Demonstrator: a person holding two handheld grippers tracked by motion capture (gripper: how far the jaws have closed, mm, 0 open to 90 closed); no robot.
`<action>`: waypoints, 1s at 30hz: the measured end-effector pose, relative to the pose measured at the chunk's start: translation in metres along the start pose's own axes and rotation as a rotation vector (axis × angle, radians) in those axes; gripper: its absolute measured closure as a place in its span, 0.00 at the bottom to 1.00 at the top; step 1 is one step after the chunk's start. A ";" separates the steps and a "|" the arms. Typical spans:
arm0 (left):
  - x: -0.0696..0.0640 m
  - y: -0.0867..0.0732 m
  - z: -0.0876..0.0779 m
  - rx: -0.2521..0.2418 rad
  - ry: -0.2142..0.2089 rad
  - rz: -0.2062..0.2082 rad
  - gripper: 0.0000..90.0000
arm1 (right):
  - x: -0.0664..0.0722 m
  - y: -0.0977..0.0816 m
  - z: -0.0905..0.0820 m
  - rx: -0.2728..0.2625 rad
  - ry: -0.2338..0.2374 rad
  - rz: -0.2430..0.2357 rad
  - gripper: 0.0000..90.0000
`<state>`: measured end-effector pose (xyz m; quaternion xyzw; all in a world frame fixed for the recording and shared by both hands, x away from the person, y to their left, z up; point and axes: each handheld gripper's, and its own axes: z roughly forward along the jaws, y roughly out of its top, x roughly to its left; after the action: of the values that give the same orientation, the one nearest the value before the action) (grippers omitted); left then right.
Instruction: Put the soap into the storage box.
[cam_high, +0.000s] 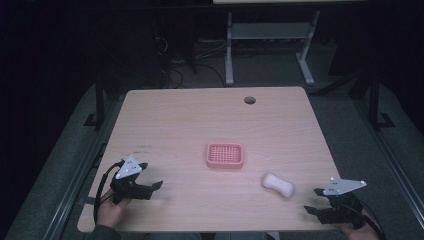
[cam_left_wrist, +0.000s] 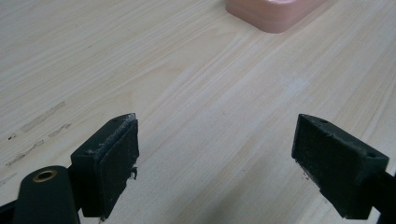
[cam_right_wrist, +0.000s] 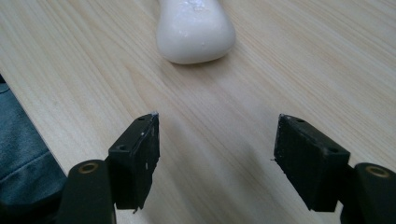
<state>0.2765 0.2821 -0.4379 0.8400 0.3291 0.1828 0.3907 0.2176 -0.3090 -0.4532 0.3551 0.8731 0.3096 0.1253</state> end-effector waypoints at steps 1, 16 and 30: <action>0.000 0.000 0.000 0.000 0.000 0.000 0.16 | 0.000 0.000 0.000 -0.002 0.001 0.000 0.34; -0.001 0.001 -0.001 -0.002 0.000 0.015 0.16 | 0.003 0.021 0.000 0.040 0.008 -0.052 0.32; -0.001 0.001 0.000 -0.007 0.001 0.005 0.16 | 0.002 0.048 -0.001 0.065 0.023 -0.078 0.31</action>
<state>0.2756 0.2811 -0.4371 0.8394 0.3269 0.1854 0.3928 0.2423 -0.2815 -0.4223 0.3212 0.8972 0.2801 0.1156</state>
